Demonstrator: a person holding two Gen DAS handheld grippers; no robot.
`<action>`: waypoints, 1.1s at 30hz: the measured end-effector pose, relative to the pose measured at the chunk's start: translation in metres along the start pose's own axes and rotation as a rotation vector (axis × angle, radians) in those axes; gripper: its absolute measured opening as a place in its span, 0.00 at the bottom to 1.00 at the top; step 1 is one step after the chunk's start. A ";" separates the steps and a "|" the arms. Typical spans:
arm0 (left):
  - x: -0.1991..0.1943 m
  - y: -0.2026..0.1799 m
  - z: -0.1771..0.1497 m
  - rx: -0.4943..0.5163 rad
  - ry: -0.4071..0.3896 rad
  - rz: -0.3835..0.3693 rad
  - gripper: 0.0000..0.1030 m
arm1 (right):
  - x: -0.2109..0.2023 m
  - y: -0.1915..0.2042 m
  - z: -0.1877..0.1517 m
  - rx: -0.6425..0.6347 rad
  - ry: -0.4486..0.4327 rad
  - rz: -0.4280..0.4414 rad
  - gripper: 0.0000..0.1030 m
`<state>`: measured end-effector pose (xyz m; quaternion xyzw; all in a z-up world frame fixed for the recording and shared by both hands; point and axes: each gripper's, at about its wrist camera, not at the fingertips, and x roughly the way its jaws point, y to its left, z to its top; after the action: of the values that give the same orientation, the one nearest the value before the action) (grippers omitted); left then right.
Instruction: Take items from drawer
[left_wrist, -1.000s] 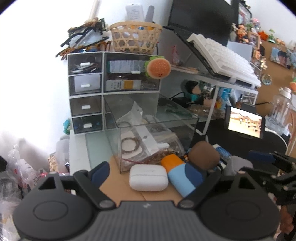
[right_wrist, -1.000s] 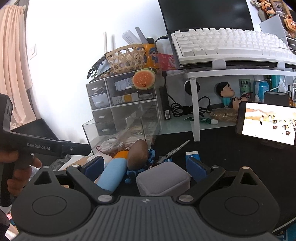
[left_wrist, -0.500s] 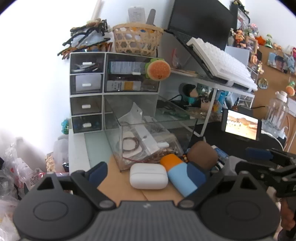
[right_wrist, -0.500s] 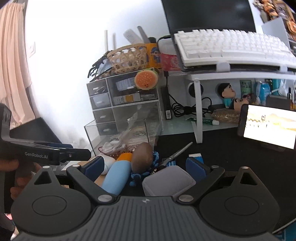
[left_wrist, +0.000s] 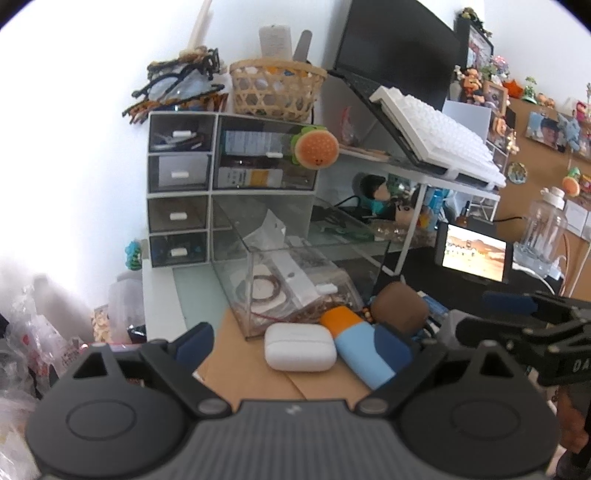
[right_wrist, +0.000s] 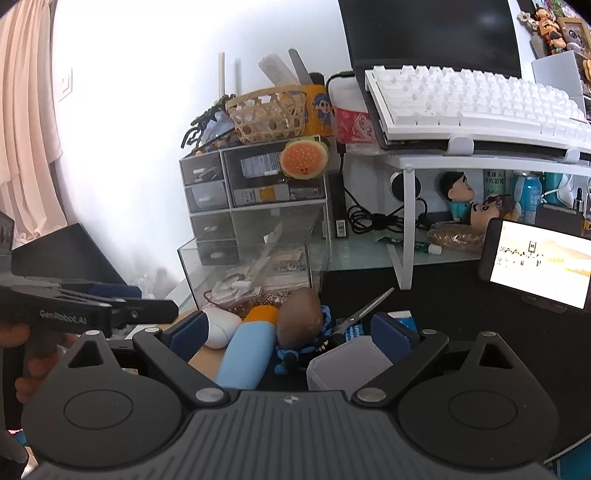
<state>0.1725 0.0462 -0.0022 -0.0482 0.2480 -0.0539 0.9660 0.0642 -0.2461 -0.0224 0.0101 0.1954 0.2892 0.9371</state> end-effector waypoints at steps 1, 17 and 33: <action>-0.002 0.000 0.001 0.003 -0.004 -0.001 0.94 | 0.001 0.001 0.000 -0.002 0.008 -0.001 0.94; -0.016 0.010 0.002 -0.022 -0.025 -0.038 0.95 | -0.005 0.020 0.002 -0.051 0.047 -0.028 0.94; -0.032 0.020 -0.005 -0.040 -0.052 -0.009 0.95 | -0.007 0.036 0.010 -0.044 0.026 -0.046 0.94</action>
<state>0.1435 0.0697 0.0067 -0.0701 0.2238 -0.0519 0.9707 0.0433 -0.2193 -0.0063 -0.0187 0.2015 0.2720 0.9408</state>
